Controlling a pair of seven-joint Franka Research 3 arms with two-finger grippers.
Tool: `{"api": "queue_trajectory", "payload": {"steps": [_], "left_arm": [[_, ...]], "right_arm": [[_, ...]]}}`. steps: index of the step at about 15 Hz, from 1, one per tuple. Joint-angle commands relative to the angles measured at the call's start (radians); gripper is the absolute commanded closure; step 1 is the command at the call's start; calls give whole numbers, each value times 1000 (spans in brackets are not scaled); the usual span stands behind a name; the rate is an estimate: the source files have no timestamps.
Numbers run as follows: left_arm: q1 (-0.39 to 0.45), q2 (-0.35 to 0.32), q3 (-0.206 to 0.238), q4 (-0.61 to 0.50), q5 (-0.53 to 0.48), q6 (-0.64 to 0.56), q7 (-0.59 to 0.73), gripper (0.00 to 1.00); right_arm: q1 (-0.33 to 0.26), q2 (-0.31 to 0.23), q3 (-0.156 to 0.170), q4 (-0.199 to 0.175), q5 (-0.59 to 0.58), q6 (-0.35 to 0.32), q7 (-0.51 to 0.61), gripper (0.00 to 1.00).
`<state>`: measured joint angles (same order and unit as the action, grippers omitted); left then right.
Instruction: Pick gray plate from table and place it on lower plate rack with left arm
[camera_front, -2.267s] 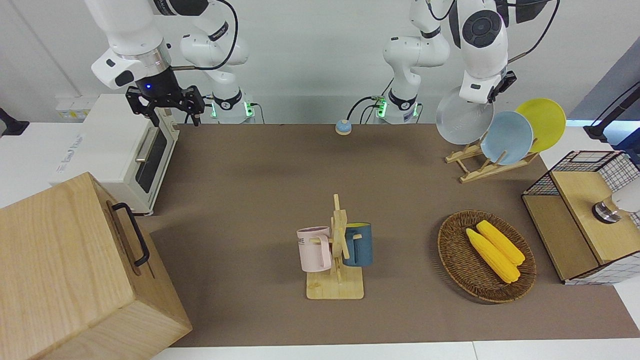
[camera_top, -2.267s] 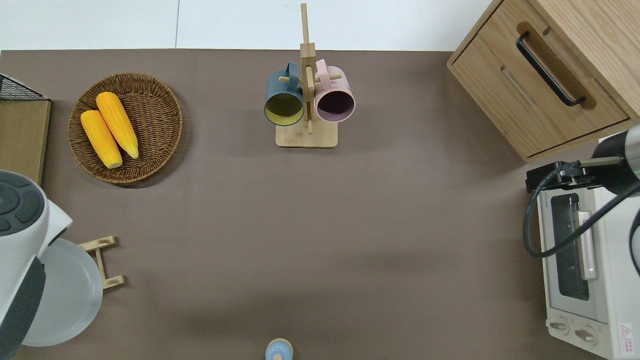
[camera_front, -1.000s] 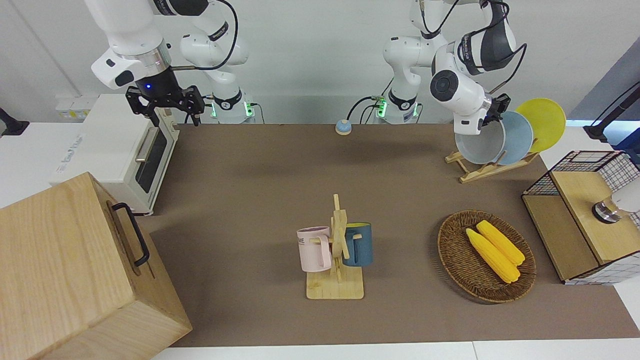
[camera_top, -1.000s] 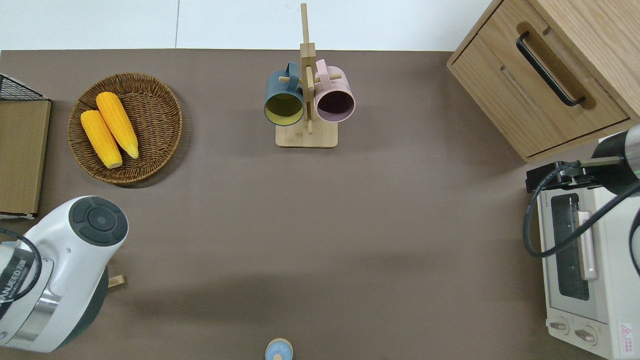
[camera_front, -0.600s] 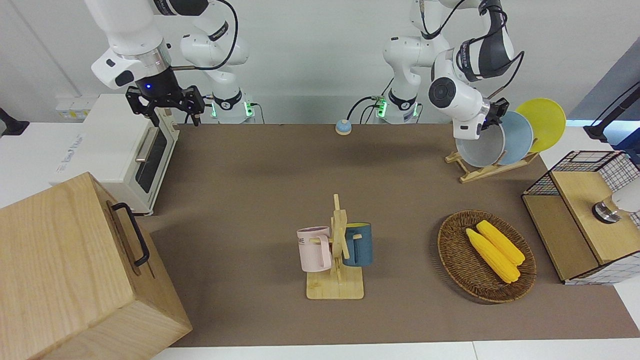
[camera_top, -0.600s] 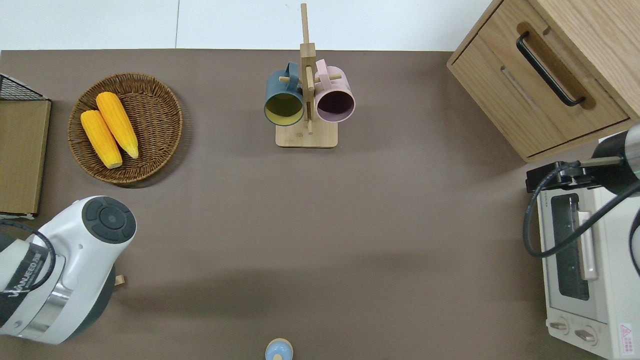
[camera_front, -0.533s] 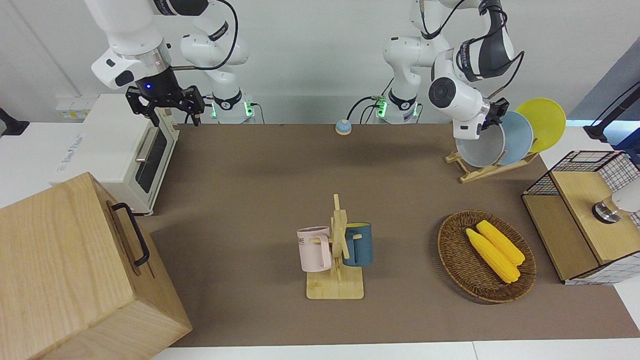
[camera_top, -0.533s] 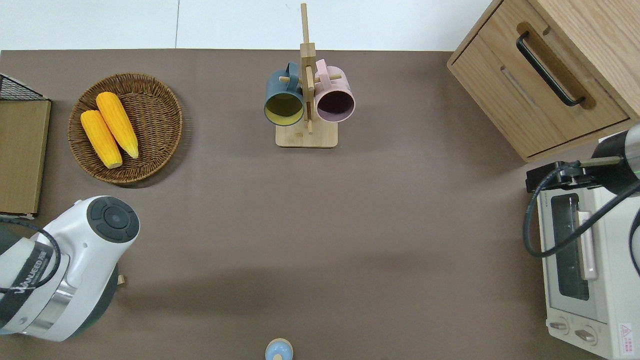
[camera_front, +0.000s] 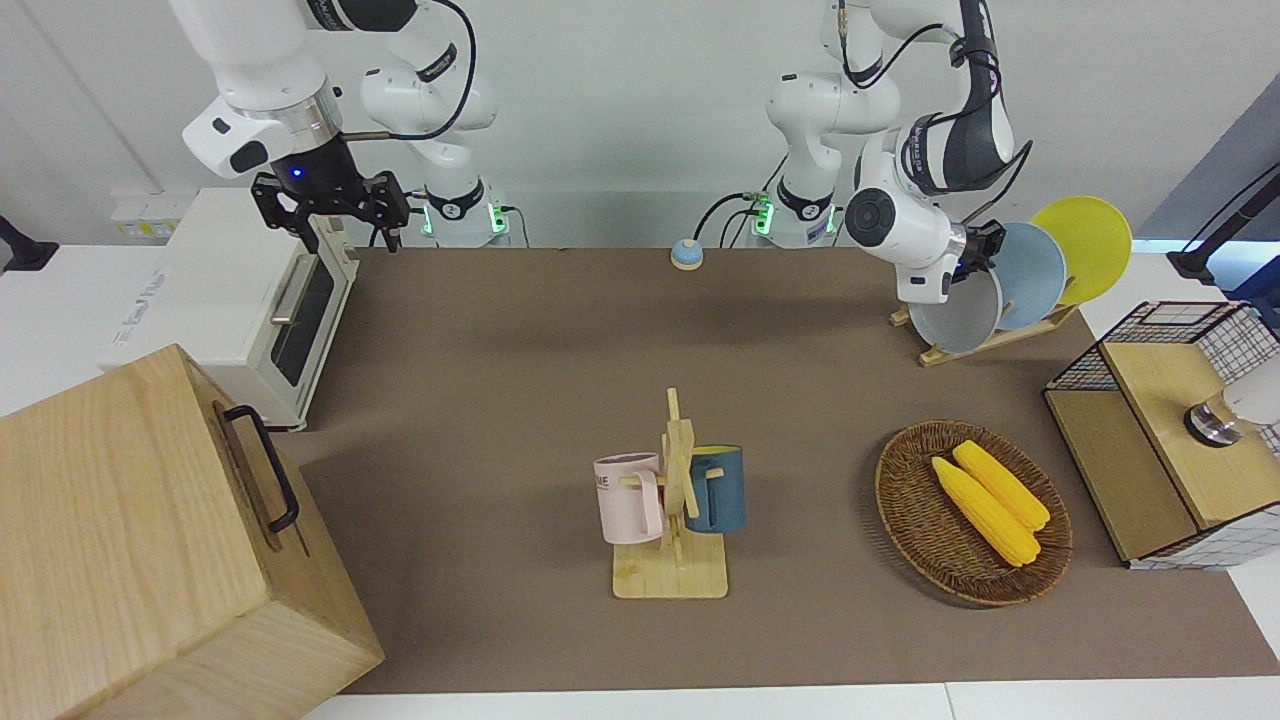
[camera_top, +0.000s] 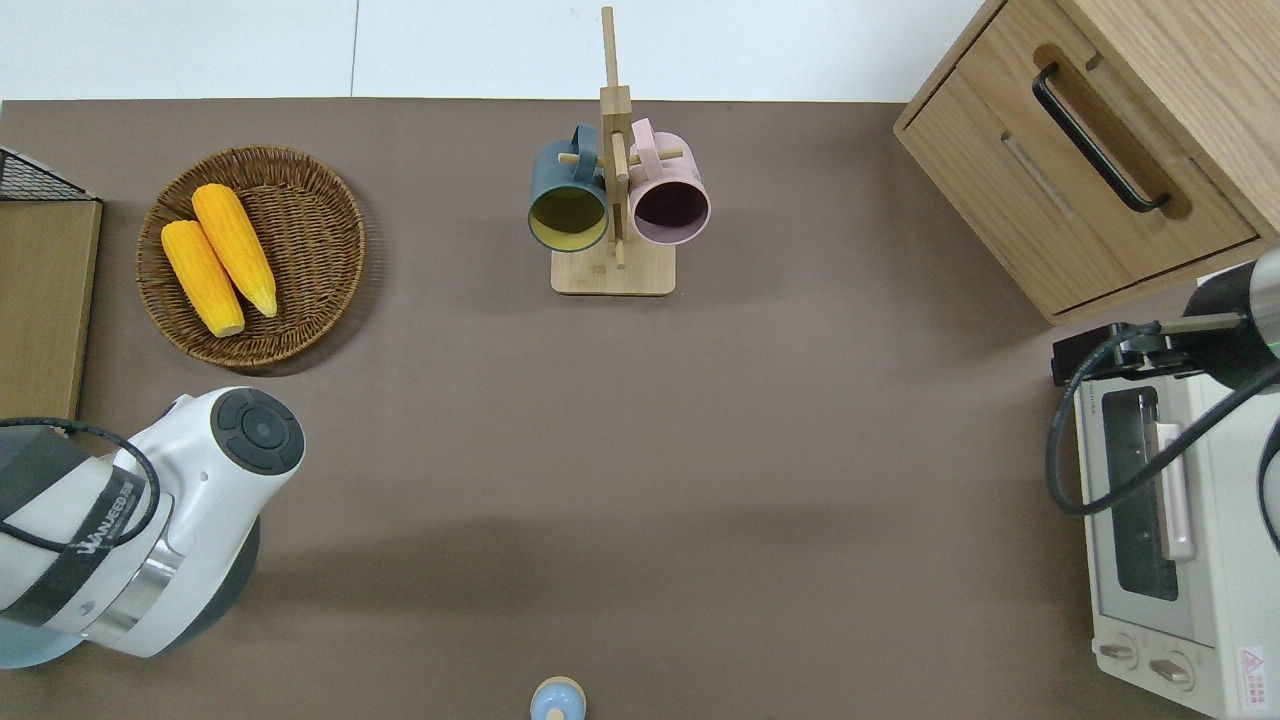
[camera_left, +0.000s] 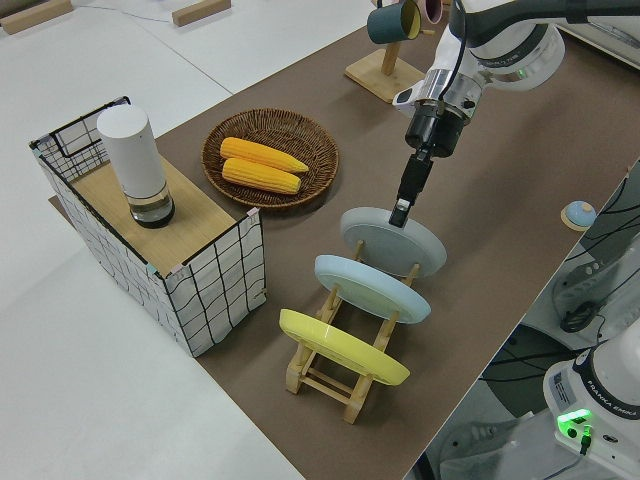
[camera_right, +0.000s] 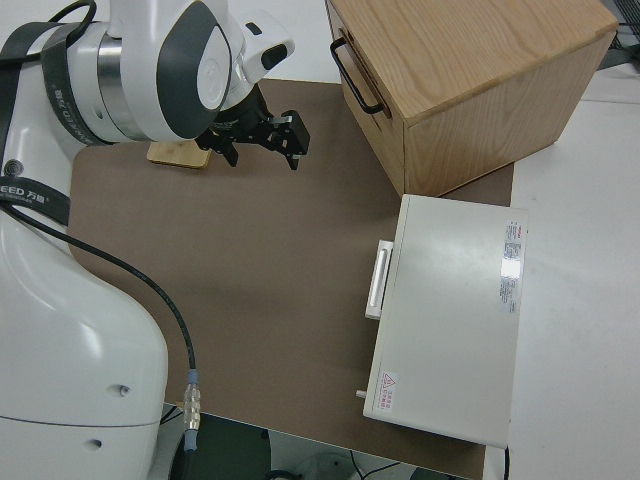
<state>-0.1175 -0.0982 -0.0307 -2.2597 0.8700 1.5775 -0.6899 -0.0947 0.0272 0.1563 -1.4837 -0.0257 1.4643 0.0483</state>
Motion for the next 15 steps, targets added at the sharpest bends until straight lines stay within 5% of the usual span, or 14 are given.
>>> {"api": "queue_trajectory", "payload": {"steps": [1,7,8,9,12,15], "left_arm": [[1,-2,5,-17,24,16,-20,1000],[1,8,5,-17,24,12,-19,1000],[1,9,5,-17,24,12,-19,914],[1,9,5,-17,24,12,-17,724],[4,8,5,-15,24,13,-8,5],[4,8,6,-14,24,13,-8,2]], "right_arm": [[7,0,-6,6,3,-1,4,17],[7,0,-6,6,3,-1,4,17],[7,0,-6,6,3,-1,4,17],[7,0,-6,6,3,-1,4,17],[7,0,-6,6,3,-1,4,17],[7,0,-6,6,3,-1,4,17]]}}
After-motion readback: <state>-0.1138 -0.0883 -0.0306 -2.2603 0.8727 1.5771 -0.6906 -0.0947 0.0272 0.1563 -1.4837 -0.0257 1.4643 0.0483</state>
